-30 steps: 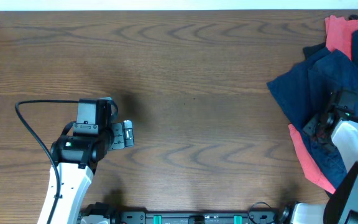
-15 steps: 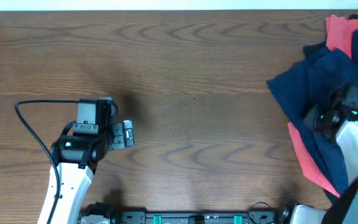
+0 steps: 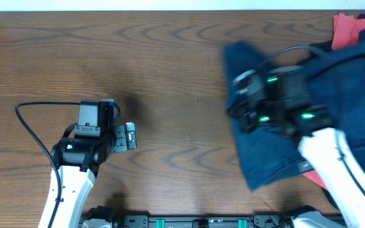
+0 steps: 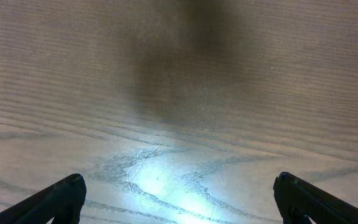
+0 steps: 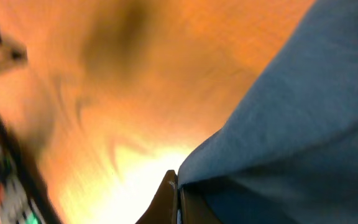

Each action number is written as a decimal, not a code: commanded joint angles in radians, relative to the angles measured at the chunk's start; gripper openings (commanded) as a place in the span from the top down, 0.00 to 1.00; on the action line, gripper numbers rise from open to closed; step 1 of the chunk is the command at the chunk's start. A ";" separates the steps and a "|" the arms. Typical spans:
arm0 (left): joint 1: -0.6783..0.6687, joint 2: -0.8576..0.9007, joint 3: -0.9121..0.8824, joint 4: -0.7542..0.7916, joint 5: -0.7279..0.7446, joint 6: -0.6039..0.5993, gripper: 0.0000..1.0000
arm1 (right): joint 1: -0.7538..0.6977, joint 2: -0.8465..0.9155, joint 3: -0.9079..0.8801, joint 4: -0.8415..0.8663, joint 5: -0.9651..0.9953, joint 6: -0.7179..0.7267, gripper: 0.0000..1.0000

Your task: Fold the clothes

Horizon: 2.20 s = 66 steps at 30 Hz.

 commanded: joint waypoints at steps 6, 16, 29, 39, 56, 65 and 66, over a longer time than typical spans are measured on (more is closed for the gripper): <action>0.008 0.002 0.016 -0.004 0.000 -0.010 0.02 | 0.200 0.156 -0.018 0.059 0.546 0.206 0.76; 0.006 0.014 0.009 0.199 0.253 -0.023 0.02 | 0.069 -0.043 -0.013 -0.047 0.753 0.431 0.37; -0.204 0.446 0.006 0.679 0.297 -0.249 0.02 | -0.089 -0.209 -0.013 -0.261 0.754 0.446 0.31; -0.349 0.624 0.006 0.970 0.328 -0.351 0.01 | -0.097 -0.209 -0.013 -0.300 0.758 0.445 0.28; -0.425 0.676 0.006 0.980 0.327 -0.350 0.09 | -0.097 -0.209 -0.013 -0.302 0.758 0.445 0.27; -0.422 0.676 0.007 0.992 0.201 -0.339 0.94 | -0.097 -0.209 -0.013 -0.308 0.758 0.445 0.27; -0.417 0.675 0.009 1.004 0.149 -0.322 0.94 | -0.097 -0.209 -0.013 -0.309 0.758 0.445 0.27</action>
